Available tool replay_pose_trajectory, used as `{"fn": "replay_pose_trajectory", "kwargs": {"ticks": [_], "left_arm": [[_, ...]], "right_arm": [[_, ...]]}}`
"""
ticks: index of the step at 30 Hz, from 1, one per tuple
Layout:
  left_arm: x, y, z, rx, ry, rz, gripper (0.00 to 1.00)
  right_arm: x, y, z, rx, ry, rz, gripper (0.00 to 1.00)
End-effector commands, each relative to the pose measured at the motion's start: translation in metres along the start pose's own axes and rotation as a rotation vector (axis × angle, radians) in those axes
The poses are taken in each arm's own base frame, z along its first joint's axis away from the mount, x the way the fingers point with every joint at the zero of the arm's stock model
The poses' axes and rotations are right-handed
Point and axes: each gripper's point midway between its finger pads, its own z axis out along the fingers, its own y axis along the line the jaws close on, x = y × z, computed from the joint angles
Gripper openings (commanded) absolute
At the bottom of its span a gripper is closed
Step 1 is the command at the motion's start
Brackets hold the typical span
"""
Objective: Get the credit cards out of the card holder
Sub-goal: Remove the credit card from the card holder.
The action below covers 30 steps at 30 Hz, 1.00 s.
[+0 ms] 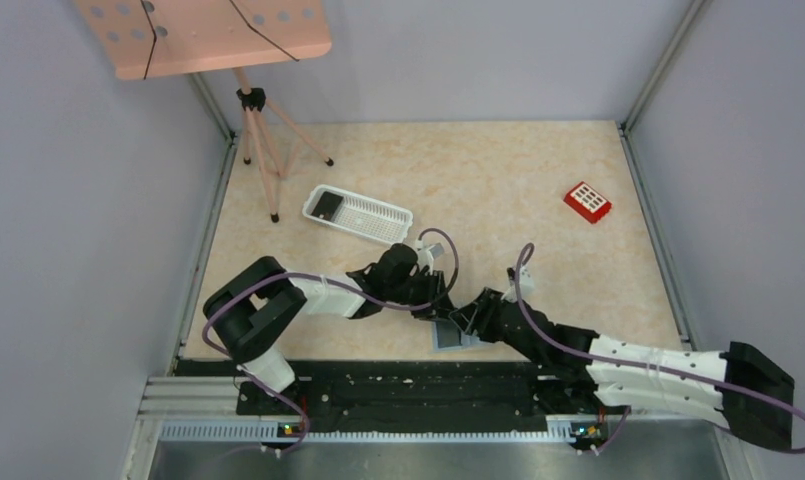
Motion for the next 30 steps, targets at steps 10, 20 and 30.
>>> {"fn": "replay_pose_trajectory", "kwargs": {"ticks": [10,20,30], "left_arm": [[-0.022,-0.041,0.023,0.131,-0.027,0.062,0.31],[-0.026,-0.037,0.036,0.138,-0.015,0.052,0.31],[-0.029,-0.042,0.040,0.127,-0.002,0.064,0.31]], "right_arm": [[-0.035,-0.001,-0.031,0.106,-0.045,-0.126,0.58],[-0.037,-0.010,-0.031,0.170,-0.047,-0.145,0.66],[-0.055,0.013,-0.047,0.126,-0.063,-0.168,0.60]]}}
